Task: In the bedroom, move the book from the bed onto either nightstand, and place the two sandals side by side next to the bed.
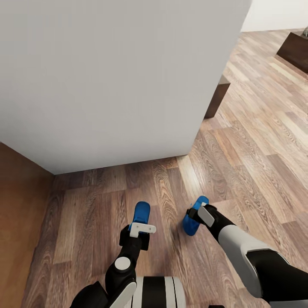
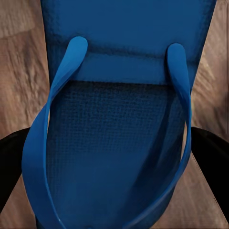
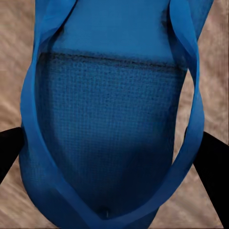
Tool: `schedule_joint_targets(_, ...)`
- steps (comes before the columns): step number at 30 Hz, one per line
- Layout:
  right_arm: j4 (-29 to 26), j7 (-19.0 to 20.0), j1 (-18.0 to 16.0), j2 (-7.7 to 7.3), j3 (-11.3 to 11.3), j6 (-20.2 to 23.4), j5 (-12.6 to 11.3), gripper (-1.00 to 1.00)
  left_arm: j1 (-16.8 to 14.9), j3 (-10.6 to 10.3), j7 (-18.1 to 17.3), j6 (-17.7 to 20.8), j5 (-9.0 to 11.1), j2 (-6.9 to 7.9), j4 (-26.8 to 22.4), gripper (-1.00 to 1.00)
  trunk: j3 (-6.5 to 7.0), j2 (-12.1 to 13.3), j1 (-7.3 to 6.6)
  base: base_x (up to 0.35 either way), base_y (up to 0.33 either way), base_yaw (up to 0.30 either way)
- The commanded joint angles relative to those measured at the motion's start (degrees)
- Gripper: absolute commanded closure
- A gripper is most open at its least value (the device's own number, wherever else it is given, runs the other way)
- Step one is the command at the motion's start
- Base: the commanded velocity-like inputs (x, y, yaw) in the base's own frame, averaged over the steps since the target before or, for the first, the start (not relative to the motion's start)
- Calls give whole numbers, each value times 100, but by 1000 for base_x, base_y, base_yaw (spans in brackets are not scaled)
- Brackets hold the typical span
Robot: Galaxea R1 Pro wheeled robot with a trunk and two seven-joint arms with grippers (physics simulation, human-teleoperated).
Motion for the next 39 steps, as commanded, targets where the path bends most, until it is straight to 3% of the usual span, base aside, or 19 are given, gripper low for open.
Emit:
schedule_joint_targets(1, -13, -36, 1, -65, 54, 51, -62, 100, -8, -18, 55, 21, 48, 0, -7, 100, 19, 0, -3, 0, 0, 0)
schedule_joint_targets(6, -26, 8, 1, -267, 143, 163, 130, 100, -8, -15, 55, 141, 53, -25, 7, 100, 130, 7, -16, 0, 0, 0)
schedule_joint_targets(7, -141, 173, 6, -389, 178, 198, 205, 100, -12, 19, 50, 221, 54, -36, 20, 100, 152, 8, -19, 0, 0, 0)
schedule_joint_targets(10, -301, 255, 24, -430, 194, 228, 242, 100, -11, 145, 34, 254, 73, -39, 29, 100, 219, 12, -26, 0, 0, 0)
schedule_joint_targets(14, -439, 432, 116, -480, 194, 214, 660, 100, -14, 241, -6, 269, 113, -45, 53, 100, 307, 18, -37, 0, 0, 0)
schedule_joint_targets(20, -686, 893, 250, -773, 193, 260, 697, 100, -16, 250, -23, 274, 132, -50, 87, 100, 440, 26, -52, 0, 0, 0)
schedule_joint_targets(28, -750, 931, 280, -842, 193, 268, 693, 100, -20, 252, -24, 278, 133, -50, 117, 100, 617, 36, -73, 0, 0, 0)
schedule_joint_targets(39, -755, 614, 282, -863, 193, 203, 692, 100, -35, 270, -25, 278, 134, -50, 156, 100, 861, 51, -101, 0, 0, 0)
